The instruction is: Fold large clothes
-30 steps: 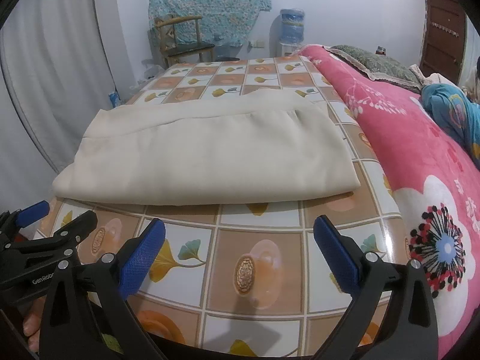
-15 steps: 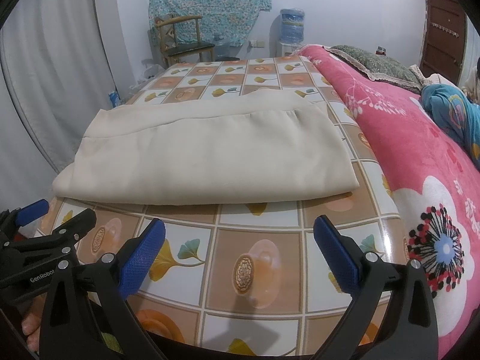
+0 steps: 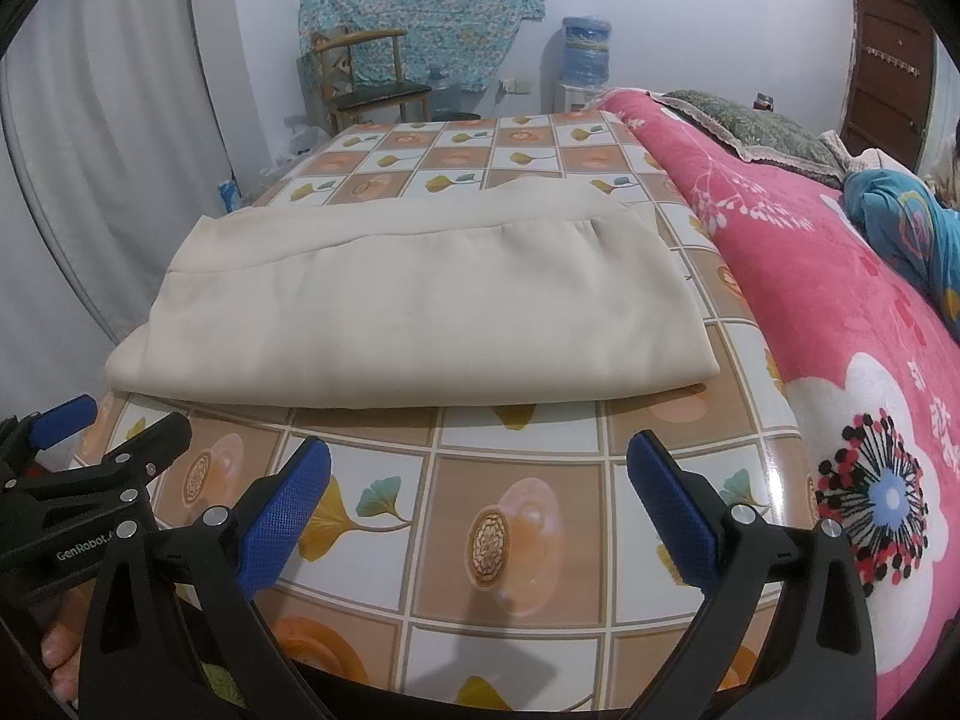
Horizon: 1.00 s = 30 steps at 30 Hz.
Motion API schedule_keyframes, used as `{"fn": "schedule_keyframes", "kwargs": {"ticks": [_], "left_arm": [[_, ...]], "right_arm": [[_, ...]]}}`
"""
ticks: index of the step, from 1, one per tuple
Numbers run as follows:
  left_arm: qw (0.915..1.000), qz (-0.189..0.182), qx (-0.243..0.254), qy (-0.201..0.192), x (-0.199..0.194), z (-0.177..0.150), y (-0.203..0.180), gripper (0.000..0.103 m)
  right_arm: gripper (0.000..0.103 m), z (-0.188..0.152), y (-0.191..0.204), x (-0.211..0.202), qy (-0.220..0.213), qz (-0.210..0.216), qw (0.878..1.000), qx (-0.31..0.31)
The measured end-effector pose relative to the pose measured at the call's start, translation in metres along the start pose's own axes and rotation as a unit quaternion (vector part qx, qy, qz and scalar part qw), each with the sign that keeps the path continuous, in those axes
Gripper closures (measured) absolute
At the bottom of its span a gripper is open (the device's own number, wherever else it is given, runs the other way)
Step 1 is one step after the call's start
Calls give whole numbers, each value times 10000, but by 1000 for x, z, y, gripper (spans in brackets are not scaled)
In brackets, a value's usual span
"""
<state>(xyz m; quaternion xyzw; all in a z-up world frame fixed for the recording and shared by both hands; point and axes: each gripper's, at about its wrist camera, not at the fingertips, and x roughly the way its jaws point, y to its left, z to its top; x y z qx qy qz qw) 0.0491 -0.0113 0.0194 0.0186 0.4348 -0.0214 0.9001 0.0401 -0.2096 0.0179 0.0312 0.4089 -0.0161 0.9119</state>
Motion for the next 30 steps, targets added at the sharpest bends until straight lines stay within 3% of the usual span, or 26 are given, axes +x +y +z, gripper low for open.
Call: {"fn": "schedule_keyframes", "kwargs": {"ticks": [30], "left_arm": [[10000,-13,-16,6,-1,1,0,8]], "right_arm": [[7,-2,0,-1,19,13,10000,-15]]}}
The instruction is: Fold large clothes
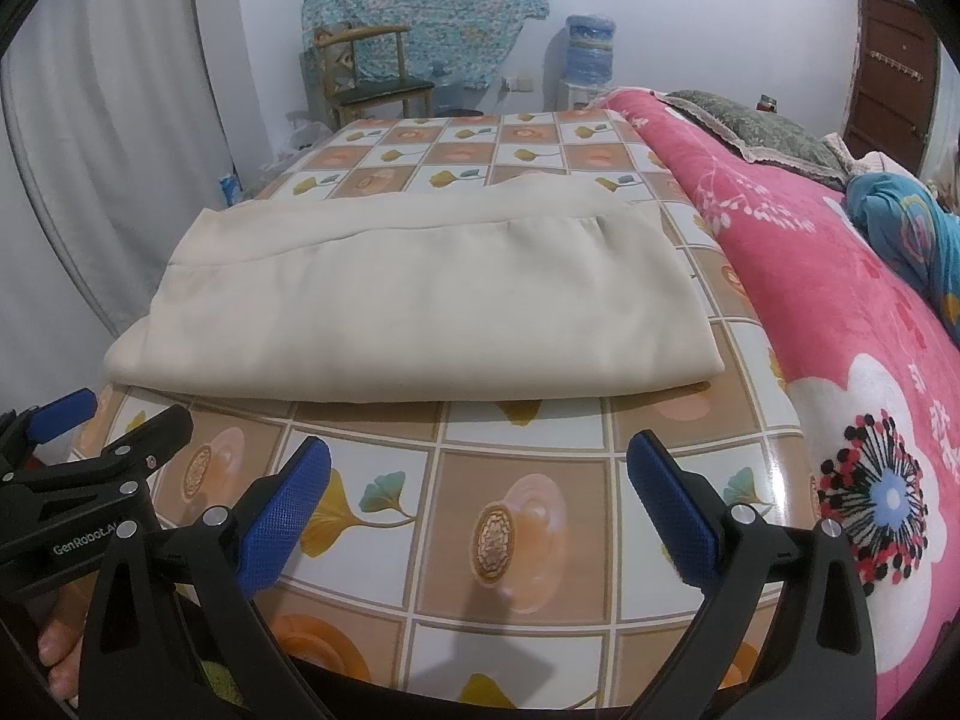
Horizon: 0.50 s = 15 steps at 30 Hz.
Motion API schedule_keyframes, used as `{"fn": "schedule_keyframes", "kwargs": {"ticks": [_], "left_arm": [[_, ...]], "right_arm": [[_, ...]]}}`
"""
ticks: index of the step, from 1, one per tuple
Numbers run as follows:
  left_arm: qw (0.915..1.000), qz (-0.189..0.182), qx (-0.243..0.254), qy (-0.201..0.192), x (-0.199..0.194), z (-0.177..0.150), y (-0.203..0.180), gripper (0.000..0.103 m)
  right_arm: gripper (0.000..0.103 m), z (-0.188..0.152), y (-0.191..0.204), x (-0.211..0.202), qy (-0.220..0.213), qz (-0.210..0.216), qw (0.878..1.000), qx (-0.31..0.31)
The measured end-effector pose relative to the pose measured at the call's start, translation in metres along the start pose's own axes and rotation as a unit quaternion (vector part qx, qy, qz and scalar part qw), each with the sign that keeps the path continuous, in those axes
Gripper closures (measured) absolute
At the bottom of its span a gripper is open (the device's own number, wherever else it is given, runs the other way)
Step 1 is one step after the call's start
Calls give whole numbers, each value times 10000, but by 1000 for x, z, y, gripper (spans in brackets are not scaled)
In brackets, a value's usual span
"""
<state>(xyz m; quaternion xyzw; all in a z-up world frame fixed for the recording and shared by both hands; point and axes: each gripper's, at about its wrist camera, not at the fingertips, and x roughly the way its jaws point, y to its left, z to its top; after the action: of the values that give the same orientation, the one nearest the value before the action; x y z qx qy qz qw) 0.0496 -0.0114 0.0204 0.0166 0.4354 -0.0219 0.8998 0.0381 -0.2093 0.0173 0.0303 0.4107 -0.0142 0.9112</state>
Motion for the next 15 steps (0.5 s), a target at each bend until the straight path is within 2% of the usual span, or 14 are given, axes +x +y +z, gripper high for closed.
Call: {"fn": "schedule_keyframes", "kwargs": {"ticks": [15], "left_arm": [[10000,-4,-9,-5,0,0,1,8]], "right_arm": [[7,1,2,1,1,-13,10000,-5]]}}
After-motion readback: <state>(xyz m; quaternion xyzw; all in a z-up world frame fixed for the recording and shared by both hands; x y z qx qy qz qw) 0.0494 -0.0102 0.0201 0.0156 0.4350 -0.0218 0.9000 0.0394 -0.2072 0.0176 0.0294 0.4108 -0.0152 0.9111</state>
